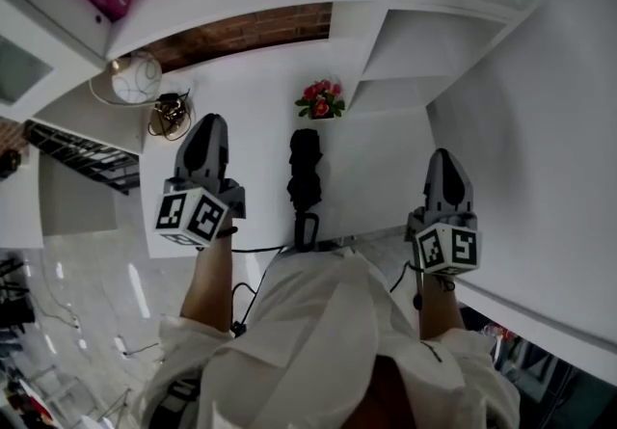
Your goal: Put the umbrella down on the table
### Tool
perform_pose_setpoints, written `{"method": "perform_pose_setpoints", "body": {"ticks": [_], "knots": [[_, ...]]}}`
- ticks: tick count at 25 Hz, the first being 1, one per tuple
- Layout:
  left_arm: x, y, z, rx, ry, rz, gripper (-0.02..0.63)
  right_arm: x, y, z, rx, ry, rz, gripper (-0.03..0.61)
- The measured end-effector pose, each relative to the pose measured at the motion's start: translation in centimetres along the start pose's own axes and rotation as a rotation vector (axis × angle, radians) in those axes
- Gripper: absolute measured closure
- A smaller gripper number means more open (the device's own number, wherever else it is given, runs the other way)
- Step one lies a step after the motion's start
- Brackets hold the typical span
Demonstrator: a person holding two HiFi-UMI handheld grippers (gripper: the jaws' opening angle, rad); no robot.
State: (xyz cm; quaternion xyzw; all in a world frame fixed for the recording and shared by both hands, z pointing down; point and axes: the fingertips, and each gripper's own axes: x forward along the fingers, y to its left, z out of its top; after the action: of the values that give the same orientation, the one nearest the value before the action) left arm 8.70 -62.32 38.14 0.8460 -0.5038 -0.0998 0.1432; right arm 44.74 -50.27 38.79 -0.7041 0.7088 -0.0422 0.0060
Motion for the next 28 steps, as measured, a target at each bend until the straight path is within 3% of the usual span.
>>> {"method": "perform_pose_setpoints", "body": {"ticks": [4,9,13,17,28], "knots": [[-2.1,-1.9,7.7,0.080,-0.240,-0.060,0.552,-0.9,-1.4,3.2,-0.012,-0.065,-0.031,0.560],[-4.1,-4.5,12.6,0.223,-0.363,-0.126,0.552,-2.1,-2.7,6.6,-0.035,-0.134,-0.060,0.560],[-3.9,-5.4,12.0,0.277,-0.345,-0.155,0.552,-2.9,-3.4,8.4,-0.058,-0.178,-0.089,0.560],[-3.4,-5.0,10.2,0.266,-0.294,-0.145,0.552,-3.7,-4.1,9.0,-0.049,-0.197,-0.111,0.560],[-3.1,-5.8,8.6,0.267,-0.254,-0.164,0.552,-5.0,-5.3,9.0,-0.044,-0.203,-0.148,0.561]]}}
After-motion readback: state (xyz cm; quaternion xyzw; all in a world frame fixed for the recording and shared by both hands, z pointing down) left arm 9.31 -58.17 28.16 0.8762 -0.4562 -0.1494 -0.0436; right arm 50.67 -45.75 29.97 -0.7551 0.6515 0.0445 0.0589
